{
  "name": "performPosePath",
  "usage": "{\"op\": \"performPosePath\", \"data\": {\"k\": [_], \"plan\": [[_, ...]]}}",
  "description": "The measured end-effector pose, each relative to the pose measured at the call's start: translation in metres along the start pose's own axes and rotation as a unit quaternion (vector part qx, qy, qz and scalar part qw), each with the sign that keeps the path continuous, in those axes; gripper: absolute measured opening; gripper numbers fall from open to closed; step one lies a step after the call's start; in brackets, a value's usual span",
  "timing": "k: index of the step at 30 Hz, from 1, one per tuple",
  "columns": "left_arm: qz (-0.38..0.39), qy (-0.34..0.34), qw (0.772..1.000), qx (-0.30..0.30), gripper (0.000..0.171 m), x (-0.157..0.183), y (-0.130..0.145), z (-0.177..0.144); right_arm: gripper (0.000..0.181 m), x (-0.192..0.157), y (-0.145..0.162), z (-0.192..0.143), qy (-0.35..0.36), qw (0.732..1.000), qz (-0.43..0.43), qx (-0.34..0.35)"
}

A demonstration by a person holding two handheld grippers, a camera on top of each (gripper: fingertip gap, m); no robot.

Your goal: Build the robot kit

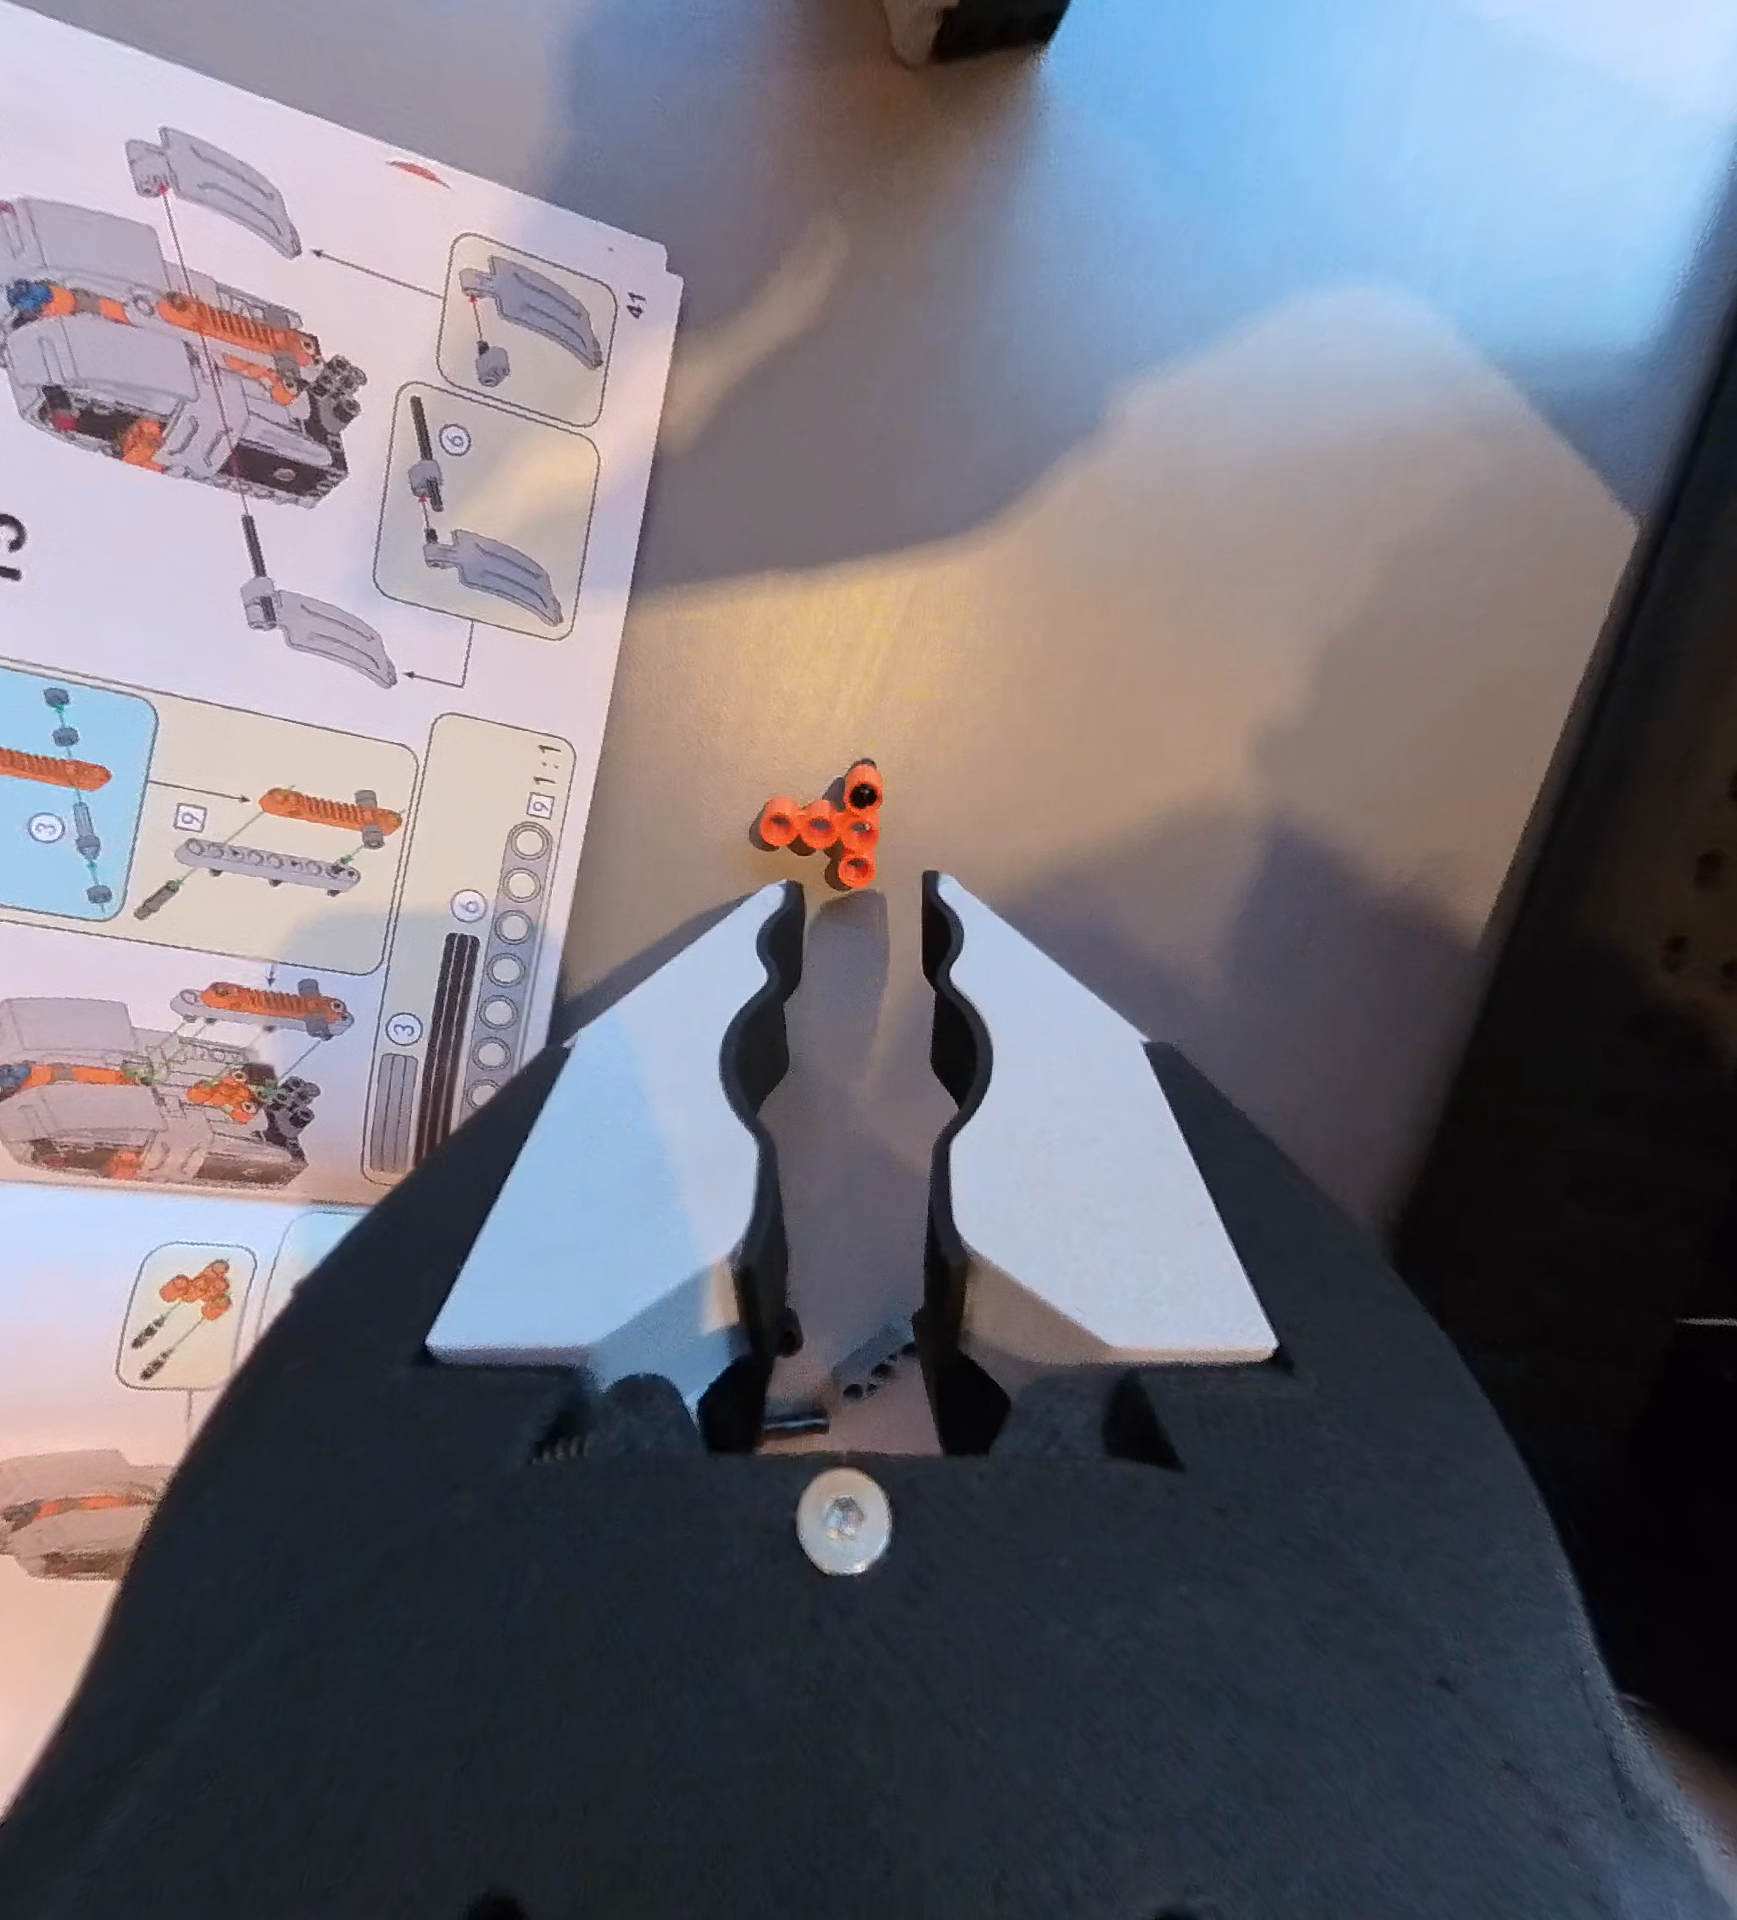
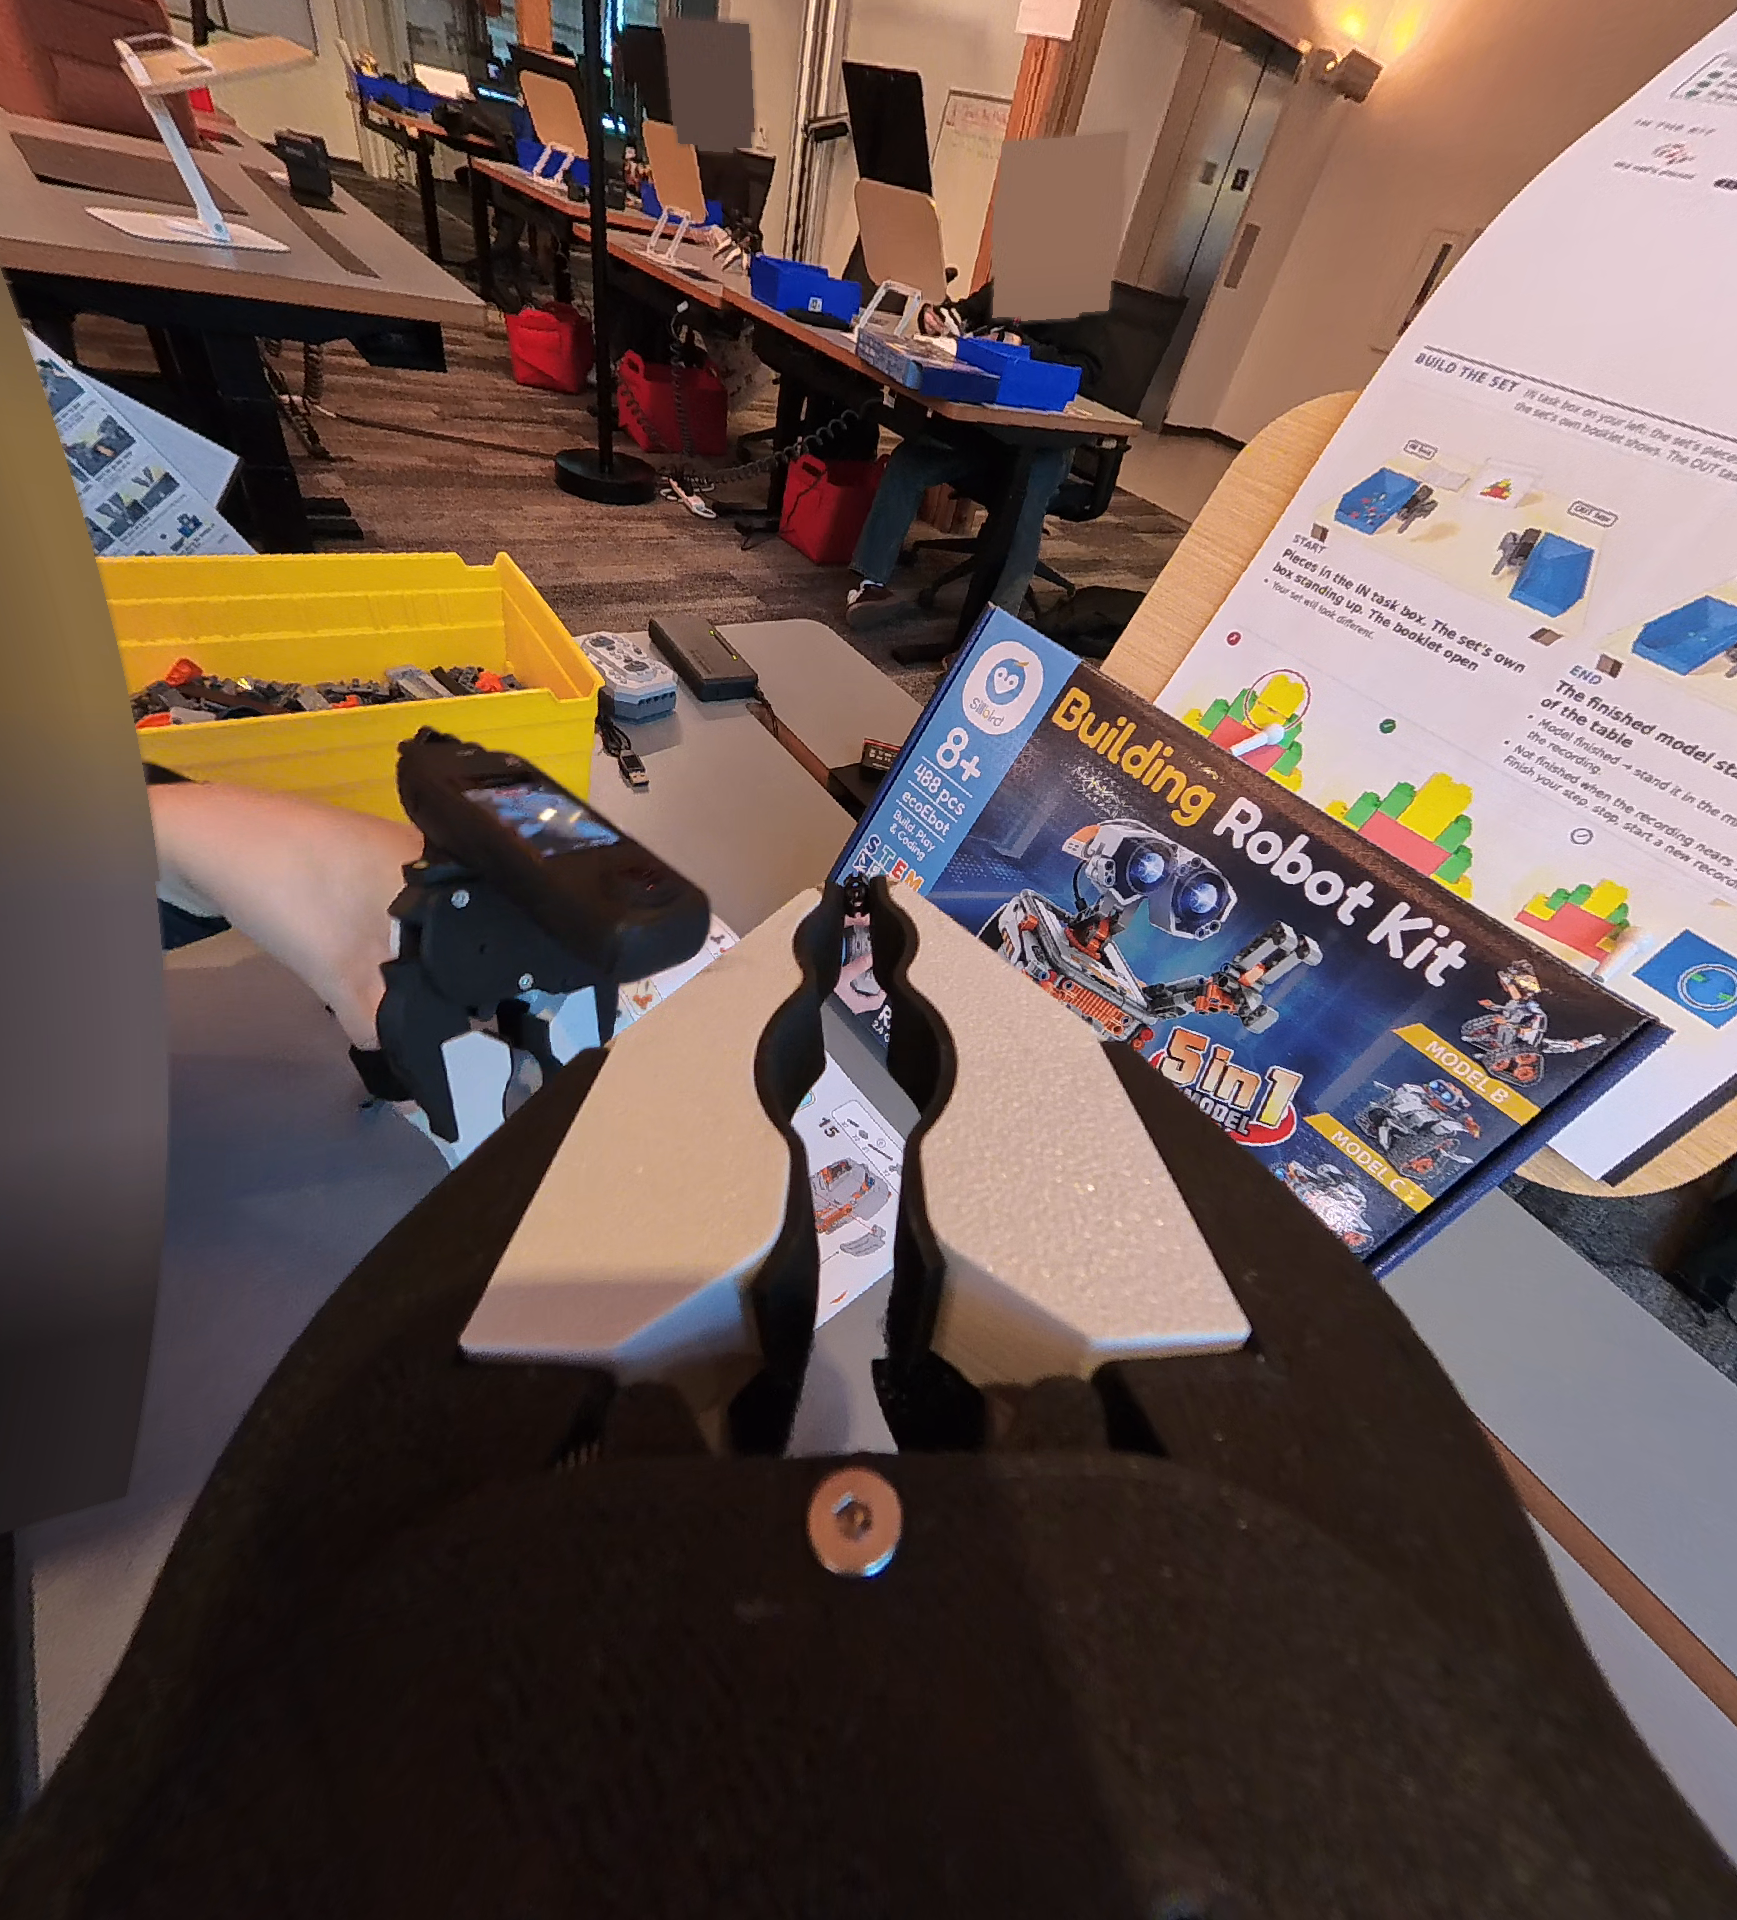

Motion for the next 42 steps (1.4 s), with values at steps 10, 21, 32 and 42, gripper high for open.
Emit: {"op": "performPosePath", "data": {"k": [10, 21, 32, 42], "plan": [[0.040, -0.066, 0.996, 0.051, 0.019, 0.004, 0.011, 0.010, 0.003, 0.003, -0.001, -0.006, 0.004, 1.000, 0.001, 0.008], [0.023, -0.058, 0.996, 0.066, 0.014, 0.001, 0.009, 0.014, 0.003, 0.004, 0.000, -0.007, 0.010, 1.000, 0.001, 0.003], [0.018, -0.023, 0.995, 0.091, 0.010, 0.002, 0.005, 0.016, 0.003, 0.005, 0.002, -0.004, 0.007, 1.000, 0.003, -0.004], [0.014, -0.025, 0.996, 0.085, 0.008, 0.001, 0.005, 0.018, 0.003, 0.005, 0.004, -0.001, 0.004, 1.000, 0.003, -0.010]]}}
Point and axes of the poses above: each gripper's, where its closed fingertips meet, z out along the fingers, y out of its underside, x = y × z across the jaws, the point moved 4 cm from there along -z, back along the fingers, and after that the axes turned 13 degrees about -x, right-handed, at the moved point
